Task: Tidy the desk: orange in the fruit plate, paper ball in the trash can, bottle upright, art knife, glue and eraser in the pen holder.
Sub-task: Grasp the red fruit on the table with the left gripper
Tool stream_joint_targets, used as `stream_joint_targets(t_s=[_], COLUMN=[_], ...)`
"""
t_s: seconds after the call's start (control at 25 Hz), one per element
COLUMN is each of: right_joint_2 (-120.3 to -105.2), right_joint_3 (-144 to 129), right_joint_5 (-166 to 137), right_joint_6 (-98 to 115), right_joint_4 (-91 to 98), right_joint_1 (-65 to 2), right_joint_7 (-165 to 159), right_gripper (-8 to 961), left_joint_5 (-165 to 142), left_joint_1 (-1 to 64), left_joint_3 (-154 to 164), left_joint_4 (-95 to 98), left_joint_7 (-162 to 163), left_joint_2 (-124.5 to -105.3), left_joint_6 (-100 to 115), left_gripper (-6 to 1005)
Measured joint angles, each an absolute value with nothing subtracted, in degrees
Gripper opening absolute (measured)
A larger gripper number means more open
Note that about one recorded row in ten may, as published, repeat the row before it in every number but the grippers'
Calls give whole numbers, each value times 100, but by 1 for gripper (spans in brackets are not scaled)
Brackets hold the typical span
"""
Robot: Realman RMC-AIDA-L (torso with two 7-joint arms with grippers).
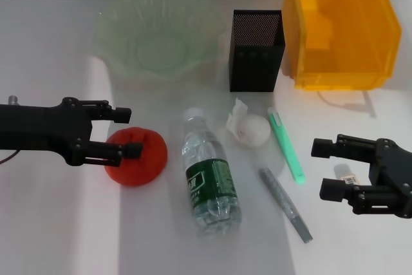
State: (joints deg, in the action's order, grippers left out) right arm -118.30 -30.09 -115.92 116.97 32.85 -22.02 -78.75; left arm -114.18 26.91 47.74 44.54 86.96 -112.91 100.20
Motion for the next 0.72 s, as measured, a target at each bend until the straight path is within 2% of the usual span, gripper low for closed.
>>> stream_joint_targets(t_s=[0.24,0.44,0.6,0.72], right_joint_2=[-11847,-11886,-11888,-11890], right_joint_3=[-3005,-3037,-3045,-3047], right_joint_5=[-11600,-11602,-11602,-11602], right_joint_6=[11676,11612,11545,11509], right_joint_4=[3242,3232,3151,3111], right_joint_1=[-2183,-2210,-2235,-2247], right_joint_7=[-7867,-7866,-7866,-7866], right_gripper=[804,802,801,800], left_joint_5=[-11978,-12060,-12062,-12064], left_joint_1=[2709,2673,2652,2644], left_joint_3=[4812,4840,4833,4803], left_joint_4=[4416,4388,4308,4196], left_joint_7=[8631,8497,8393,8262], left_joint_2=[-11549,-11683,-11706,-11693], left_joint_6=[9095,8709,8556,8435], left_gripper=[788,787,786,694])
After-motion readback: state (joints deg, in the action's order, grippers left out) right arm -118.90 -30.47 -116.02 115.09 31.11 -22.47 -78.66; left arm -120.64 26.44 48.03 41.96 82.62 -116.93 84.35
